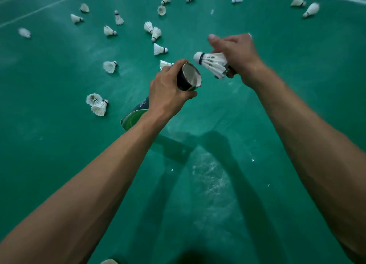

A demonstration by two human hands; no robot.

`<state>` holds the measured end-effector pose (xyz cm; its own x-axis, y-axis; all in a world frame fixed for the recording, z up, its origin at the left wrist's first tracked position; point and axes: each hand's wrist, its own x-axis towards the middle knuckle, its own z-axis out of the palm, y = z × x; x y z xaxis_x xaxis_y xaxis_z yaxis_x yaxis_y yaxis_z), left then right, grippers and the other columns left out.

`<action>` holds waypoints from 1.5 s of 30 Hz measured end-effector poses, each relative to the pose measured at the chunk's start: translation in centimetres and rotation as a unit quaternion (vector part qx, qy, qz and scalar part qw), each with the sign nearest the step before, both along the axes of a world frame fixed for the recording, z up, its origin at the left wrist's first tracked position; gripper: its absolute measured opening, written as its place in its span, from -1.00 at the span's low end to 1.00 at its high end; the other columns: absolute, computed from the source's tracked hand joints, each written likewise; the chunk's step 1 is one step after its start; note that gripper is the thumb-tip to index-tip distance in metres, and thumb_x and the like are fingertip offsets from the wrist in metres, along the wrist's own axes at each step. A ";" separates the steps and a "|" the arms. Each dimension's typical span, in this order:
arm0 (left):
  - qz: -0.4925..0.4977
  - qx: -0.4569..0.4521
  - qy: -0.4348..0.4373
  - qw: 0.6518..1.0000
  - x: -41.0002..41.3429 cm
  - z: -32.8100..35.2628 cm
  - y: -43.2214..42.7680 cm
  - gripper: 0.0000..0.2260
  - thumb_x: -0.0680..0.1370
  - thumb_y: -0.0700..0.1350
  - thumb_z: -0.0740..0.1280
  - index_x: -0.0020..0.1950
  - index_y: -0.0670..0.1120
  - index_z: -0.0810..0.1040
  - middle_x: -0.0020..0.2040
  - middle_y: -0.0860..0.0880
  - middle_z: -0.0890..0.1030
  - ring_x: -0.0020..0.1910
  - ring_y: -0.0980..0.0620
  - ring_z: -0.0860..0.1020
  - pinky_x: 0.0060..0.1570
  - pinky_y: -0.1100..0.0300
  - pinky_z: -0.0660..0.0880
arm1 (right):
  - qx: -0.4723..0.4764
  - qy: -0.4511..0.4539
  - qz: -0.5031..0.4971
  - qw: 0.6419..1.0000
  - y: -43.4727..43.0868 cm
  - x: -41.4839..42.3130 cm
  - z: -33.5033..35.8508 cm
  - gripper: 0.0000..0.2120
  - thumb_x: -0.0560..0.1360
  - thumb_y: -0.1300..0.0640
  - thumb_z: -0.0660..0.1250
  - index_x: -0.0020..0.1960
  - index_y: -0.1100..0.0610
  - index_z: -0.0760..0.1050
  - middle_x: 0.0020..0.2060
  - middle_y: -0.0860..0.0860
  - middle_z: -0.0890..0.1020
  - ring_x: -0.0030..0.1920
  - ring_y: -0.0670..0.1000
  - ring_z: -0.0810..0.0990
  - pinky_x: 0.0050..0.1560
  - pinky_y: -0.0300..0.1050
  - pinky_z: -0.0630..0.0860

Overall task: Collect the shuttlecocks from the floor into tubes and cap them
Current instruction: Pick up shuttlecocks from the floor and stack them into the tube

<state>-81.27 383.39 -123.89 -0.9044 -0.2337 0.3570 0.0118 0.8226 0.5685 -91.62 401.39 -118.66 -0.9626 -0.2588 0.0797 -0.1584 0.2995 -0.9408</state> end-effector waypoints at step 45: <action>0.027 0.069 0.117 0.990 1.2 2.5 -19.2 -0.38 0.45 -0.04 0.52 0.51 0.06 0.48 0.21 -0.13 0.58 0.15 -0.21 0.50 0.12 -0.04 0.43 | 0.292 0.070 0.055 0.952 -27.4 10.0 6.4 -0.43 0.65 -0.28 0.09 -0.32 0.09 0.47 -0.10 0.16 0.62 -0.02 0.15 0.57 -0.01 -0.05 0.43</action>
<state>-80.09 364.15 -121.42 -0.7853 -0.3406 0.5170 0.1155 0.7398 0.6629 -81.60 374.01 -112.27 -0.9178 -0.3967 0.0180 -0.3311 0.7395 -0.5861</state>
